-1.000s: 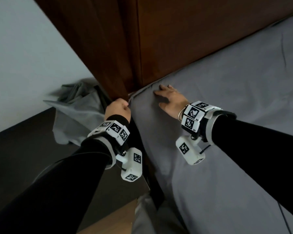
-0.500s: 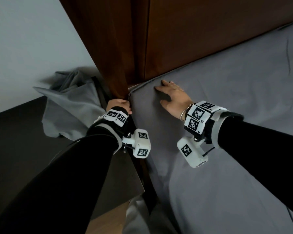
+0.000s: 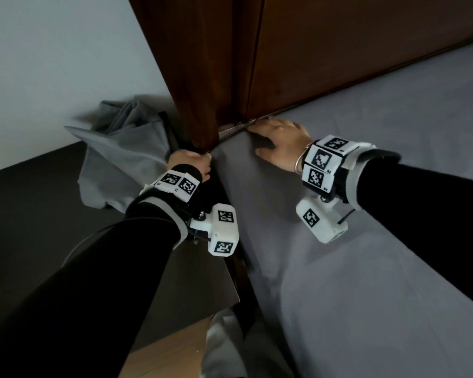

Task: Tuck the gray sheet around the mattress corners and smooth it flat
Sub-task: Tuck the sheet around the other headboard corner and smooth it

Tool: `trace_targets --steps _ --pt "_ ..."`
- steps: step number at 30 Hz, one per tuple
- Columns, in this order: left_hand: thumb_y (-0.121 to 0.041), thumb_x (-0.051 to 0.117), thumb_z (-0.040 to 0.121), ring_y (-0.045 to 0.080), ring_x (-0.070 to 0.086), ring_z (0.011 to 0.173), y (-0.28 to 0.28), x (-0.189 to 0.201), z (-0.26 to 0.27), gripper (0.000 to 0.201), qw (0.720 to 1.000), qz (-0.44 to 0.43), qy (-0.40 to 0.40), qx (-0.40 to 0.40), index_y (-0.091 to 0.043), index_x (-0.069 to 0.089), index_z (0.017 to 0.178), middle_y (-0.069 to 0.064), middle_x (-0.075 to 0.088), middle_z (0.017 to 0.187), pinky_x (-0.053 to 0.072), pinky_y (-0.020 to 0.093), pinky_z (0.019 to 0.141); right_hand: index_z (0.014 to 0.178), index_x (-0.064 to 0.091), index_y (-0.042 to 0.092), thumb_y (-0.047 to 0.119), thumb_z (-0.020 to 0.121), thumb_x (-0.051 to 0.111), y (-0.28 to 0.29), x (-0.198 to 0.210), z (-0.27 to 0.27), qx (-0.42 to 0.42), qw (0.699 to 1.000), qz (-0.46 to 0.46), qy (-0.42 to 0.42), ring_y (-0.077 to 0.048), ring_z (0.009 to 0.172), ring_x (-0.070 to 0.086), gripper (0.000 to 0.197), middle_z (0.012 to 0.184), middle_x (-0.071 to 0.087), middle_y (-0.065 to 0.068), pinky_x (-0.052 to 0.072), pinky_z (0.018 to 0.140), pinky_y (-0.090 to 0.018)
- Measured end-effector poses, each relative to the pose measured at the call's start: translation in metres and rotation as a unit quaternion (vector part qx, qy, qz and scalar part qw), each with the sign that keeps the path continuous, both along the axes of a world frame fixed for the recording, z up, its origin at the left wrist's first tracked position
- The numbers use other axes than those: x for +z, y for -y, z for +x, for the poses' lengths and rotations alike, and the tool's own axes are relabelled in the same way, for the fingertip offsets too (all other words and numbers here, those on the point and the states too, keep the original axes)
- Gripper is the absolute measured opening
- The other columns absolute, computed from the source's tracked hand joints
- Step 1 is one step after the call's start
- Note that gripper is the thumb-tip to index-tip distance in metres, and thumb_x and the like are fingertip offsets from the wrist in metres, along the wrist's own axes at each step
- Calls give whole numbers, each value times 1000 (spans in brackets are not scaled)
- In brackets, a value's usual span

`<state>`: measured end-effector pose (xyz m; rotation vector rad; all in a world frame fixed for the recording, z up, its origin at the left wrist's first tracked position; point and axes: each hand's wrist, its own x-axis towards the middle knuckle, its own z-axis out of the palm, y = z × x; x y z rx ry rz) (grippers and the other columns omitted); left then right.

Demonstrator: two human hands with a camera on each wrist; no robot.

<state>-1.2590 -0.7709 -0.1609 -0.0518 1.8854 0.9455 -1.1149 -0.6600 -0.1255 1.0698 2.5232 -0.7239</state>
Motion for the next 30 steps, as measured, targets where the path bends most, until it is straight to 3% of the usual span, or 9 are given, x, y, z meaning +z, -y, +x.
trace_targets --steps 1,3,5,8,15,20,23,26,30 --pt "-12 53 94 18 58 68 0 3 3 22 999 -2 -11 -31 -10 50 72 9 58 74 52 28 63 146 28 35 39 92 48 -3 0 -4 7 1000 11 17 -22 146 18 57 156 27 4 11 118 -51" --pt "-29 54 92 27 63 100 -1 6 8 25 995 9 -27 -94 -7 65 98 16 67 104 52 40 91 145 30 33 48 91 44 -9 -1 -11 8 998 28 56 -23 145 20 58 154 29 1 11 116 -51" --pt "-40 49 92 27 50 127 0 12 14 46 991 8 -18 -135 -10 57 126 12 56 134 39 44 109 142 34 31 58 88 41 -13 -2 -16 2 995 39 91 -25 143 24 61 151 34 -1 14 115 -50" --pt "-46 38 96 25 36 139 -4 16 22 55 989 12 1 -151 -16 40 142 8 39 149 29 42 116 137 43 27 63 85 39 -14 0 -17 1 994 56 92 -26 138 31 63 143 44 -3 19 113 -48" --pt "-59 34 91 31 42 132 -9 17 28 61 995 9 64 -80 -26 36 143 6 42 146 38 47 108 132 48 22 58 88 42 -13 22 8 17 998 56 25 -26 132 37 57 138 48 -2 18 112 -47" --pt "-79 48 60 34 61 110 -14 -31 28 93 986 1 163 43 -20 51 132 10 63 123 45 52 100 127 51 24 56 89 43 -17 24 3 14 998 47 27 -27 129 40 51 134 51 -2 20 112 -45" --pt "-72 47 72 29 64 101 -11 -12 39 70 983 15 180 34 -22 62 118 12 68 112 50 40 94 126 53 23 55 89 45 -19 28 6 0 999 47 11 -26 130 39 49 135 51 -1 20 113 -44" --pt "-65 35 88 23 60 81 -9 4 45 61 976 60 209 15 -17 55 121 6 67 99 46 30 67 124 54 25 54 89 47 -23 34 13 -21 999 35 -24 -27 129 40 46 133 52 -2 24 112 -45" --pt "-67 29 88 27 52 122 -5 1 47 74 970 80 226 29 -15 44 139 9 51 139 40 33 84 128 50 29 56 89 45 -21 35 12 -15 999 38 -11 -26 128 40 48 134 50 0 24 108 -43"
